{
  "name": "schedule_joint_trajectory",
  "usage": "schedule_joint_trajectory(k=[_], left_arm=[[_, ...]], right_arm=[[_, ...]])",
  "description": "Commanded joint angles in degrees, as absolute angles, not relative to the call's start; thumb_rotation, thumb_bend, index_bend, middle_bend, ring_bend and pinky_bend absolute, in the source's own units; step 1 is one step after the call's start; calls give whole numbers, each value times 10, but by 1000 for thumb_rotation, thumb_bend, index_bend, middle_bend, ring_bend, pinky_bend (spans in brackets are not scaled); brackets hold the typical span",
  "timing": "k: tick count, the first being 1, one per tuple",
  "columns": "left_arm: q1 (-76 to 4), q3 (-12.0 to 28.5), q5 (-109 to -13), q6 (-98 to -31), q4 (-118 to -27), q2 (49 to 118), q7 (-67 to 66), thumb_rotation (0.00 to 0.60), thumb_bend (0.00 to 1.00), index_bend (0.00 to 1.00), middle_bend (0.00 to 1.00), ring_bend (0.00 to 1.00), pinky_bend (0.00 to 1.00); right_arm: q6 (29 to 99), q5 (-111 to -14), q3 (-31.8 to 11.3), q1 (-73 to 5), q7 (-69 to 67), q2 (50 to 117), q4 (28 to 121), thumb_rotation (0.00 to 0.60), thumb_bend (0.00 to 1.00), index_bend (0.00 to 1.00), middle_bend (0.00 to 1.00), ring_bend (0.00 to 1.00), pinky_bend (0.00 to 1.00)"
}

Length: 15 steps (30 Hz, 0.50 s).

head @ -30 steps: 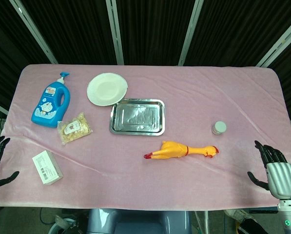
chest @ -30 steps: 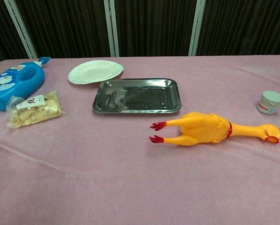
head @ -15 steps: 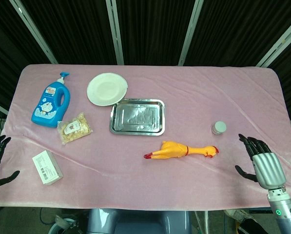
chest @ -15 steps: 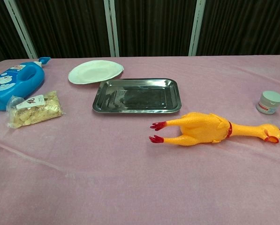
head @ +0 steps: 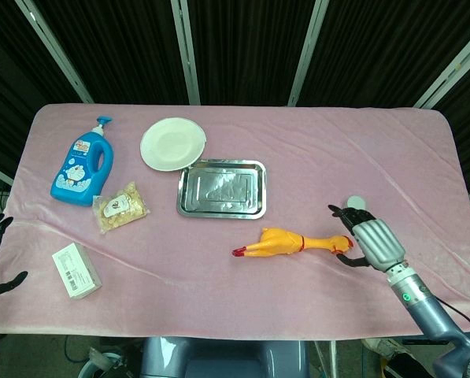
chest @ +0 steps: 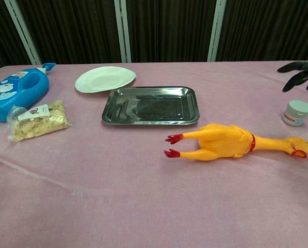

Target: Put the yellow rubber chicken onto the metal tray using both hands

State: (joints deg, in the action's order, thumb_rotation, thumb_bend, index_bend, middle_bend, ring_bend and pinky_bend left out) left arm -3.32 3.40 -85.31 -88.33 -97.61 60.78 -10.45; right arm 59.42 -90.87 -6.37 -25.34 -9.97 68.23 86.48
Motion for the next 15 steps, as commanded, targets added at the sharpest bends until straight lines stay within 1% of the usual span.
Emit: schedule_joint_trajectory(k=[1, 8, 12, 15], left_arm=[[-35, 36, -850, -881, -978, 605, -104, 600, 63, 104, 76, 10, 64], [-36, 35, -850, -878, -980, 601, -100, 600, 64, 104, 75, 10, 64], [-36, 35, -850, -878, -979, 600, -95, 600, 63, 104, 75, 10, 65], [-35, 34, -852, -879, -978, 599, -92, 600, 63, 104, 75, 11, 64]], right_arm=[[550, -897, -53, -283, -109, 714, 831, 600, 263, 58, 216, 166, 222], [517, -884, -39, -298, -115, 754, 783, 600, 263, 151, 219, 206, 268], [504, -876, -31, -305, -130, 783, 746, 600, 263, 229, 248, 237, 310], [500, -870, -30, -309, -140, 800, 718, 600, 263, 267, 271, 257, 336]])
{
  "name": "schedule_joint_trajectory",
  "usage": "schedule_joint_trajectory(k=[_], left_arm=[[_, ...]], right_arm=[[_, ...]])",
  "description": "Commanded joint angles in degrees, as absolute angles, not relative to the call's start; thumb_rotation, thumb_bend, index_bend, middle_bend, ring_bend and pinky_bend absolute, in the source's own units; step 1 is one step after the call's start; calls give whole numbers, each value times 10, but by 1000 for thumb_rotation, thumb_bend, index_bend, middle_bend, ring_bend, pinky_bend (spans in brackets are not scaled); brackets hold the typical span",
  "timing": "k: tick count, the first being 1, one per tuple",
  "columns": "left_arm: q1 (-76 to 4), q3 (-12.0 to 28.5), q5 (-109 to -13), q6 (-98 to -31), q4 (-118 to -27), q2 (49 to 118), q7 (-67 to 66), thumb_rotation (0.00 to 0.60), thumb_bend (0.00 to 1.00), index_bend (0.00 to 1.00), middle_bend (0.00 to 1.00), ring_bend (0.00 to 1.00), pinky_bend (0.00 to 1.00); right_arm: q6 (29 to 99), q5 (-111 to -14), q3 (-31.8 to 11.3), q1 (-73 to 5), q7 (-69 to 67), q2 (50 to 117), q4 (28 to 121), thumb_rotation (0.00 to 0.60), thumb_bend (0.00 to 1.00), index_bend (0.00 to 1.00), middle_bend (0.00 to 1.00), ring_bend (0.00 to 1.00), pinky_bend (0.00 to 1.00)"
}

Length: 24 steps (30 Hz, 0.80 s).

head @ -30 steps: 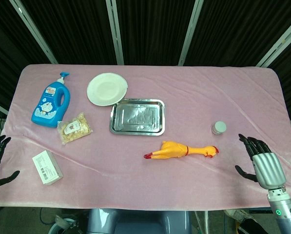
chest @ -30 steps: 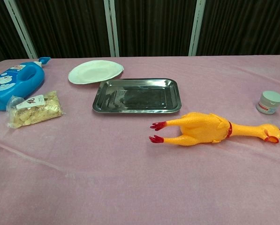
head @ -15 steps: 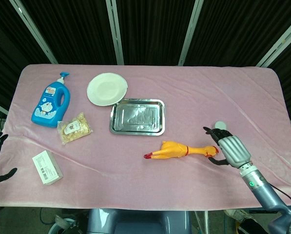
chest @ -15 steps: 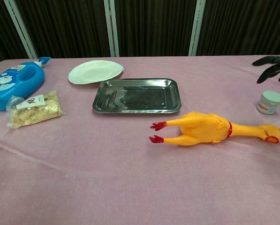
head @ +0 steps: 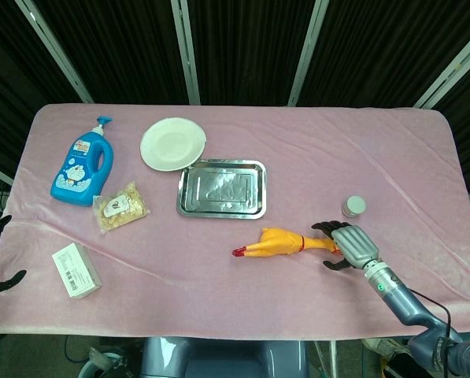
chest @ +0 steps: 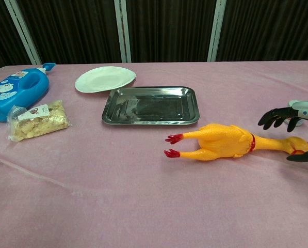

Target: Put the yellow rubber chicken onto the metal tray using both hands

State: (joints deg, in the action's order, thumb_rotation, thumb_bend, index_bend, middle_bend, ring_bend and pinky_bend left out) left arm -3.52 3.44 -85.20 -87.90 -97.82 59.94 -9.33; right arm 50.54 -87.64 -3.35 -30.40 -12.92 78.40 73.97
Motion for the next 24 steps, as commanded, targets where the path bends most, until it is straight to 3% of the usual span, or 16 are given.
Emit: schedule_joint_trajectory(k=[1, 7, 13, 19, 24], left_arm=[[-35, 34, -852, -879, -977, 599, -91, 600, 64, 104, 75, 11, 64], [-34, 32, -851, -878, -976, 599, -87, 600, 63, 104, 75, 10, 64], [-32, 30, -848, -876, -971, 600, -80, 600, 63, 104, 74, 11, 64], [-29, 29, -844, -875, -963, 602, -71, 600, 63, 110, 75, 10, 65], [-30, 28, -845, -872, -957, 604, -66, 600, 63, 114, 75, 11, 65]], right_arm=[[501, -869, -30, -310, -143, 804, 713, 600, 263, 269, 275, 260, 340], [500, -863, -30, -317, -155, 819, 692, 600, 262, 282, 291, 282, 373], [494, -860, -29, -328, -162, 837, 675, 600, 263, 358, 344, 342, 443], [496, -860, -31, -338, -178, 855, 656, 600, 274, 499, 433, 441, 561], [500, -863, -30, -343, -195, 860, 646, 600, 338, 652, 546, 557, 708]])
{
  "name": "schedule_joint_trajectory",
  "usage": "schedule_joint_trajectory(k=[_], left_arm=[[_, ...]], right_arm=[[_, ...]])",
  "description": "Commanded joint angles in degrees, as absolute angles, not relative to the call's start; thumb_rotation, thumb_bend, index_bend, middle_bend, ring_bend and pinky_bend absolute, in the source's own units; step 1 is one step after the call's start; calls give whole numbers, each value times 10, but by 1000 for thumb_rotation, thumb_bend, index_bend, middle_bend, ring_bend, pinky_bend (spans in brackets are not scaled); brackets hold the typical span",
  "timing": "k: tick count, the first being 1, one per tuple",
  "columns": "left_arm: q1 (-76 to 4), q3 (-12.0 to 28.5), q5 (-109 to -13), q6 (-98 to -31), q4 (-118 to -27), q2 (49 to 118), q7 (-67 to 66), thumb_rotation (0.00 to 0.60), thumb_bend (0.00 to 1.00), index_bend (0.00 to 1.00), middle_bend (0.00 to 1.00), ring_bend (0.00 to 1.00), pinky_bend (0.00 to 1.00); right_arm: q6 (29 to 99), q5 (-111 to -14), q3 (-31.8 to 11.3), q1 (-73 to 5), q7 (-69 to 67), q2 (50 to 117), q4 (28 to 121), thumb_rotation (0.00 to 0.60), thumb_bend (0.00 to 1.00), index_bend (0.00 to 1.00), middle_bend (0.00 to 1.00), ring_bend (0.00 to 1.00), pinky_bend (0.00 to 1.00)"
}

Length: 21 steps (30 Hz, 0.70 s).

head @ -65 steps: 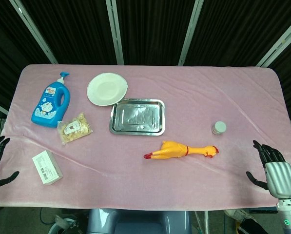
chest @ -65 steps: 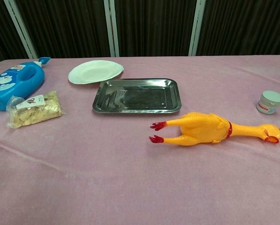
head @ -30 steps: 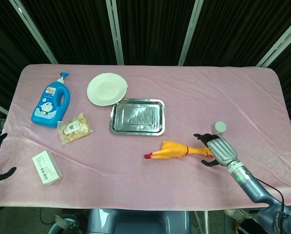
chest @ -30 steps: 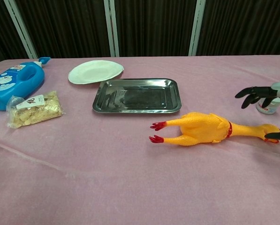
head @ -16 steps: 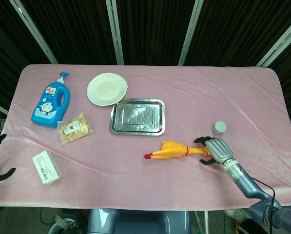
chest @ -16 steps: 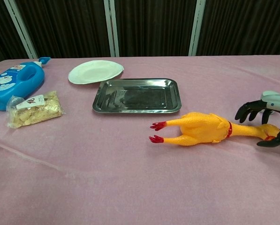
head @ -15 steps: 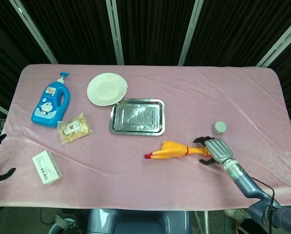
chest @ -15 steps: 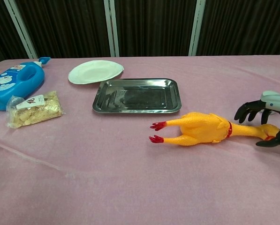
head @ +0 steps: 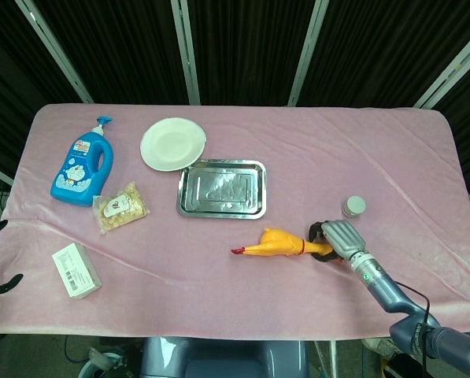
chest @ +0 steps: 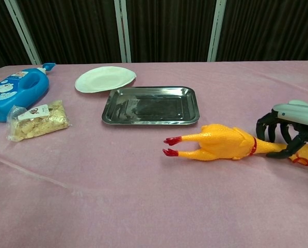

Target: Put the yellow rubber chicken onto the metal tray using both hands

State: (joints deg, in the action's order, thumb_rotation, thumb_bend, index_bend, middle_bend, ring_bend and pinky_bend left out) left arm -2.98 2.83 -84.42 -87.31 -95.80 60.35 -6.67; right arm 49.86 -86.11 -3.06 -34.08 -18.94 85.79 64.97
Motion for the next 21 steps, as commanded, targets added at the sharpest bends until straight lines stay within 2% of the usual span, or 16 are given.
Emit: schedule_joint_trajectory(k=[1, 8, 12, 17, 21], left_arm=[[-31, 28, -845, -872, -956, 604, -65, 600, 63, 116, 75, 11, 65], [-34, 27, -852, -868, -951, 606, -54, 600, 63, 127, 84, 10, 64], [-44, 25, -863, -855, -954, 604, -36, 600, 63, 137, 87, 10, 65], [-75, 26, -893, -824, -981, 592, -5, 600, 63, 158, 123, 70, 67], [-98, 38, -900, -809, -1005, 593, -13, 600, 65, 191, 151, 98, 81]], right_arm=[[500, -863, -29, -343, -198, 860, 645, 600, 348, 672, 559, 571, 725], [511, -877, -21, -345, -233, 849, 650, 600, 459, 852, 668, 685, 846], [516, -894, -10, -347, -285, 813, 685, 600, 485, 924, 709, 725, 887], [533, -924, 7, -352, -376, 753, 755, 600, 496, 960, 726, 745, 905], [547, -943, 15, -358, -419, 733, 785, 600, 496, 961, 727, 747, 906]])
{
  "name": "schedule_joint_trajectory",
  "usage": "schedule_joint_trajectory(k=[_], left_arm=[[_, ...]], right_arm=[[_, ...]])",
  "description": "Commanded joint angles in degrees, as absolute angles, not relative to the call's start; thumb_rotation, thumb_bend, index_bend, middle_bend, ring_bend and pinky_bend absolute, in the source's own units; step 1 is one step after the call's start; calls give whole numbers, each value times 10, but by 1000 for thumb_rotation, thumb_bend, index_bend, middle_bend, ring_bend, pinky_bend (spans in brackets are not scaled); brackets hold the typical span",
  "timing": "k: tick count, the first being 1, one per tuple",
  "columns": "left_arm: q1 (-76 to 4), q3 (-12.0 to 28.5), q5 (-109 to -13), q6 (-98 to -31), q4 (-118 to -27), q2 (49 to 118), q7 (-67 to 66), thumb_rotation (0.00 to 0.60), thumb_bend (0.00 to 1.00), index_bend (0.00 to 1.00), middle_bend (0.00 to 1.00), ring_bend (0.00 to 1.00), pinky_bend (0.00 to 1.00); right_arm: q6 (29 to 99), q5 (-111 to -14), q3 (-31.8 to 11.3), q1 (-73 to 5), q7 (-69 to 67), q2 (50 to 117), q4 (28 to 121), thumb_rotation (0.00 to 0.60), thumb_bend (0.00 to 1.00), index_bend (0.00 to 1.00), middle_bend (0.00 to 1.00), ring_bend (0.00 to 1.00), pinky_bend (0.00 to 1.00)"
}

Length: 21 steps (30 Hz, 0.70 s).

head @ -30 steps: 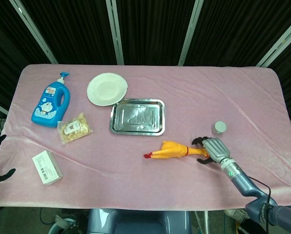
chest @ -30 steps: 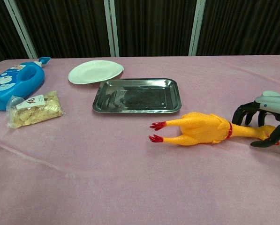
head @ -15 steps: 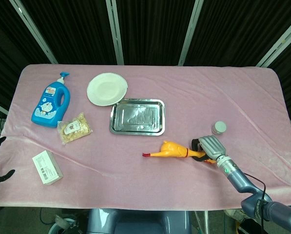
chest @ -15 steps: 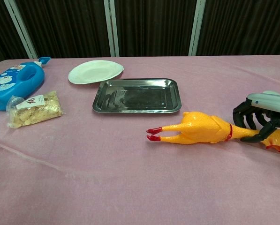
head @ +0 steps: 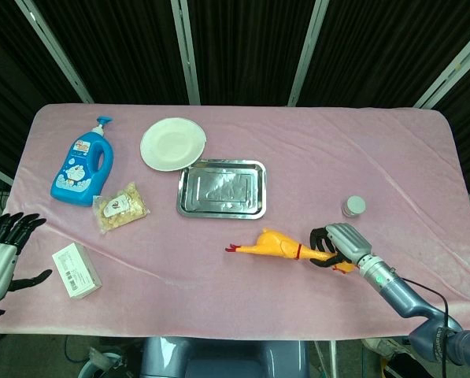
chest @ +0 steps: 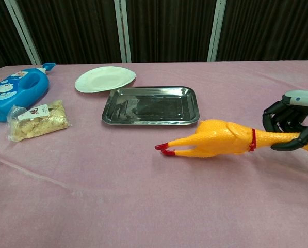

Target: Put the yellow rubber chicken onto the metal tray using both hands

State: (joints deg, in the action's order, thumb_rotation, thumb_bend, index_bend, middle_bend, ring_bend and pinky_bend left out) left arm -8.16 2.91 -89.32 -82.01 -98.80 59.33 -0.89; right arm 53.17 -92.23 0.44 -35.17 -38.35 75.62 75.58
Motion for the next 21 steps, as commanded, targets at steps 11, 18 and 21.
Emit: schedule_joint_trajectory(k=[11, 18, 21], left_arm=[[-189, 82, -886, -724, -1101, 621, -73, 600, 67, 205, 169, 110, 108], [-234, 93, -864, -677, -1124, 669, -129, 600, 60, 174, 164, 110, 108], [-257, 97, -839, -647, -1139, 695, -152, 600, 50, 167, 162, 110, 108]], right_arm=[[551, -954, 2, -392, -469, 724, 841, 600, 496, 964, 727, 747, 908], [535, -935, -13, -410, -467, 727, 860, 600, 497, 965, 727, 747, 908], [523, -917, -24, -418, -462, 729, 867, 600, 496, 965, 727, 747, 908]])
